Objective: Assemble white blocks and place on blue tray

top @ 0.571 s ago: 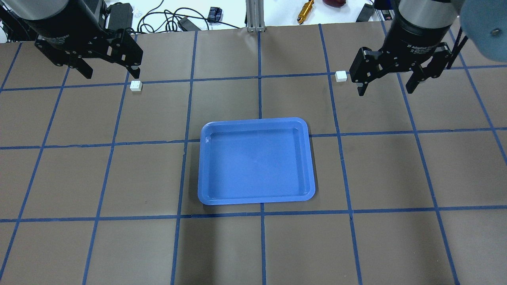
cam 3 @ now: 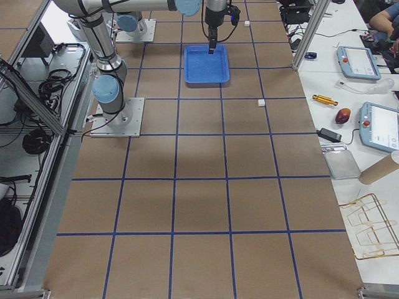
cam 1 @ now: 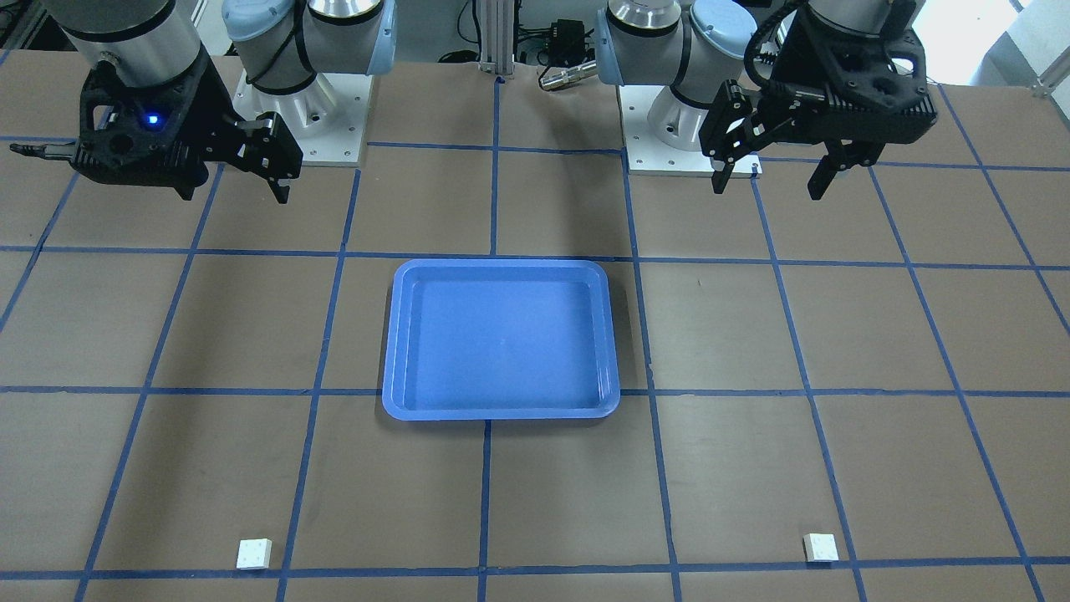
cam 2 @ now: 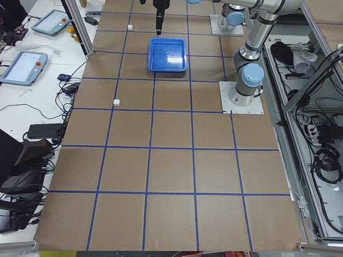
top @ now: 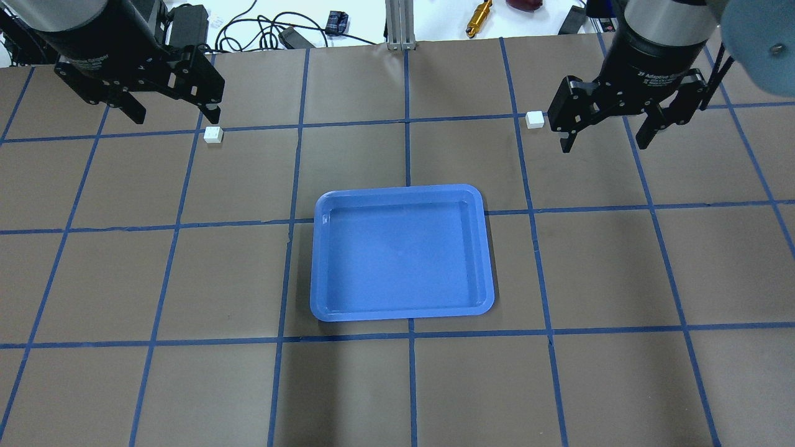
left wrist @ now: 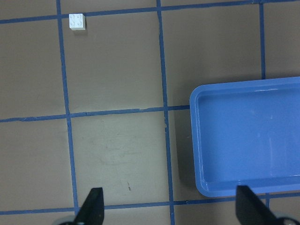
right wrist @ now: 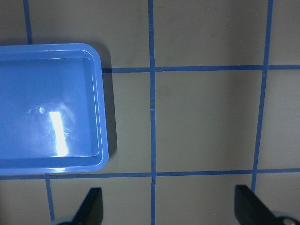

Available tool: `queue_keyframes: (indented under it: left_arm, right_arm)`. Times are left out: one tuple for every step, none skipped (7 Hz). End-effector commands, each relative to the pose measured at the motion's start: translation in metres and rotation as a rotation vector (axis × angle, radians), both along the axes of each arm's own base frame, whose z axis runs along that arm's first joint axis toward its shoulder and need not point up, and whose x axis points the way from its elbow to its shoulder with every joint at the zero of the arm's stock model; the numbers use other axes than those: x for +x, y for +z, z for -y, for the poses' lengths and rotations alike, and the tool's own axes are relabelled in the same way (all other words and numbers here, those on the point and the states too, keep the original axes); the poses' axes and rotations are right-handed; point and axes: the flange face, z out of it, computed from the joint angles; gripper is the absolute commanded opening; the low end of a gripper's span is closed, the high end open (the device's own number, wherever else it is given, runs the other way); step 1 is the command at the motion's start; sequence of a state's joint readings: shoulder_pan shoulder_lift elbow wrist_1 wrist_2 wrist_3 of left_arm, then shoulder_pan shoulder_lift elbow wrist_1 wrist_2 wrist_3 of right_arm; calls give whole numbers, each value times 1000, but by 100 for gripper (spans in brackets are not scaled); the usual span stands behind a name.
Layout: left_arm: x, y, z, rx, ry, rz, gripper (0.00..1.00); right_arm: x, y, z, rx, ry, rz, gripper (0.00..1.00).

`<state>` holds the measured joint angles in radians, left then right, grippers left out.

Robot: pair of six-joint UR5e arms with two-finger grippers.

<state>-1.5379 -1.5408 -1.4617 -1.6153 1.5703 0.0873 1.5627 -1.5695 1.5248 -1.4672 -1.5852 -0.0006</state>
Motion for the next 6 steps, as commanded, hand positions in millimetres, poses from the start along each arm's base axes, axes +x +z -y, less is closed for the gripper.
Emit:
queue_keyframes:
  left_arm:
    - [1, -2, -2, 12, 1, 3, 100]
    - [1, -2, -2, 12, 1, 3, 100]
    - [2, -3, -2, 15, 4, 5, 100]
    - [1, -3, -2, 15, 0, 5, 100]
    - [2, -3, -1, 15, 1, 5, 100]
    - [1, -3, -1, 15, 1, 3, 100]
  right_arm:
    - [1, -3, 3, -1, 2, 11, 100]
    - [2, -3, 4, 1, 7, 15, 100]
    - [0, -4, 11, -32, 89, 21, 100]
    - [0, -4, 21, -76, 288, 42, 100]
    - [-12, -7, 27, -77, 409, 49, 100]
    - [-25, -17, 40, -78, 526, 83, 100]
